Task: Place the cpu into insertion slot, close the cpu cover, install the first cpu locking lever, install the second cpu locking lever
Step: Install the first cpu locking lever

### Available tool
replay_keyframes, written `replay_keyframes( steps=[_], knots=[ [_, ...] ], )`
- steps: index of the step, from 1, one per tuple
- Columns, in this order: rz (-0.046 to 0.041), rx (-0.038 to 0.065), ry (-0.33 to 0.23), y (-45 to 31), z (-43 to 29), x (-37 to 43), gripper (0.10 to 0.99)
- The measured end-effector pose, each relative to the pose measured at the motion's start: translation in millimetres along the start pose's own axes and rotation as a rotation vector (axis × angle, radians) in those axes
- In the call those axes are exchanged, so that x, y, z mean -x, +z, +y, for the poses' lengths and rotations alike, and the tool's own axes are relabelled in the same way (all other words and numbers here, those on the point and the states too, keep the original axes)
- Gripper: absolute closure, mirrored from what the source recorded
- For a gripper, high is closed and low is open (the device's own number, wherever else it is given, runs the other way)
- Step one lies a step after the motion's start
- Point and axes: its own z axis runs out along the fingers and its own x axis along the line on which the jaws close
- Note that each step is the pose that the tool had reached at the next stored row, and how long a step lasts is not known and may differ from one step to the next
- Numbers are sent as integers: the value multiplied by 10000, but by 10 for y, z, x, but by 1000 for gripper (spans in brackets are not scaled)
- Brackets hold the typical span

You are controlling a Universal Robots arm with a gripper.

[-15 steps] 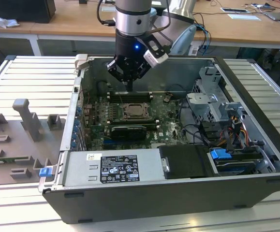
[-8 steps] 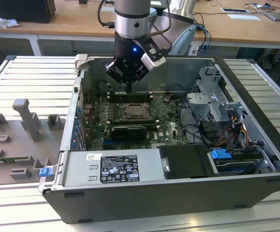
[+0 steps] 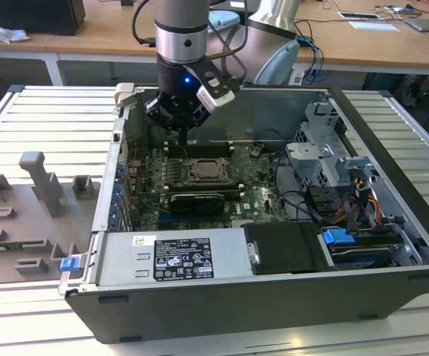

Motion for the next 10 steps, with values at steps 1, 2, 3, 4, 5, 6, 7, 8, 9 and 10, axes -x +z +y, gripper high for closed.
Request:
replay_keyframes(
  steps=[1,2,3,4,5,6,7,8,9,10],
  knots=[
    [-3,1,17,8,8,-40,980],
    [-3,0,105,15,12,-56,980],
    [-7,-1,208,20,14,-64,980],
    [-9,-3,287,23,16,-69,980],
    [-12,-2,358,28,18,-74,980],
    [-13,-4,412,32,22,-76,980],
    [-14,-4,444,37,29,-75,980],
    [-15,-4,445,41,31,-74,980],
    [-15,-4,445,45,30,-74,980],
    [-14,-5,446,46,30,-74,980]
  ],
)
